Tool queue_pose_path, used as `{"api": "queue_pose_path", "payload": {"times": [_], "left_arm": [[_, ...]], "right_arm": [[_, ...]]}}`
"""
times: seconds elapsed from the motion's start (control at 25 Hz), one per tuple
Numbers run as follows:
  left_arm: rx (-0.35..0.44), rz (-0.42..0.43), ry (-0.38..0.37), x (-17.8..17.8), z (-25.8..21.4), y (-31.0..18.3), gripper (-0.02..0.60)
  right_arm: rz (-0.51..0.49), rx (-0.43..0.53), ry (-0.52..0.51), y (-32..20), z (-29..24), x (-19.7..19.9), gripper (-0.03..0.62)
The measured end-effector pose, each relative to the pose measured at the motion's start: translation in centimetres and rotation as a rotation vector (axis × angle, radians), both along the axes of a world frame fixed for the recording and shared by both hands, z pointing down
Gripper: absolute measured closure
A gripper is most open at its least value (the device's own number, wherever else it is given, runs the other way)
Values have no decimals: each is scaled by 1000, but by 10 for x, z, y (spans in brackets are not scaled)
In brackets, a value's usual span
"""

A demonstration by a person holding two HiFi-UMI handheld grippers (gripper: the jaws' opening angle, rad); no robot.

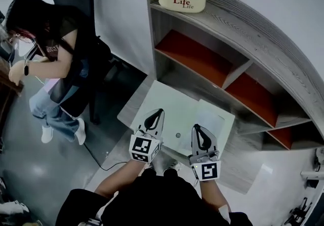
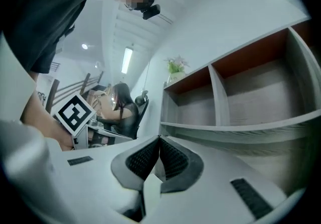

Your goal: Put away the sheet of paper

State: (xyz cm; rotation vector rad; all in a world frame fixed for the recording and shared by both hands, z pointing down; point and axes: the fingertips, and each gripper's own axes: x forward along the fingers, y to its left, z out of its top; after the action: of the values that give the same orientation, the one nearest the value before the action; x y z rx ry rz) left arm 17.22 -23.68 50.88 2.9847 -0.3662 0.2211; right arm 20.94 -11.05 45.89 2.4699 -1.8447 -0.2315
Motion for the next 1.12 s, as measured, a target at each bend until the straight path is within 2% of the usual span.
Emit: {"api": "queue_pose_path", "payload": {"times": [0.08, 0.24, 0.44, 0.6, 0.92, 1.12], "left_arm": [[19, 2, 51, -19, -17, -2, 574], [40, -3, 103, -48, -35, -6, 573], [9, 2, 164, -76, -56, -9, 574], [-26, 20, 210, -84, -71, -8, 575], [56, 60, 232, -87, -96, 7, 574], [72, 58, 234, -87, -99, 9, 574]], "right_arm": [[-25, 15, 1, -11, -12, -12, 571], [-64, 60, 10, -25, -37, -33, 569], [-99, 75, 28, -35, -53, -54, 571], [-119, 94, 28, -39, -74, -58, 571], [-93, 90, 43, -33, -87, -53, 571], [-72, 127, 45, -27, -92, -51, 571]]}}
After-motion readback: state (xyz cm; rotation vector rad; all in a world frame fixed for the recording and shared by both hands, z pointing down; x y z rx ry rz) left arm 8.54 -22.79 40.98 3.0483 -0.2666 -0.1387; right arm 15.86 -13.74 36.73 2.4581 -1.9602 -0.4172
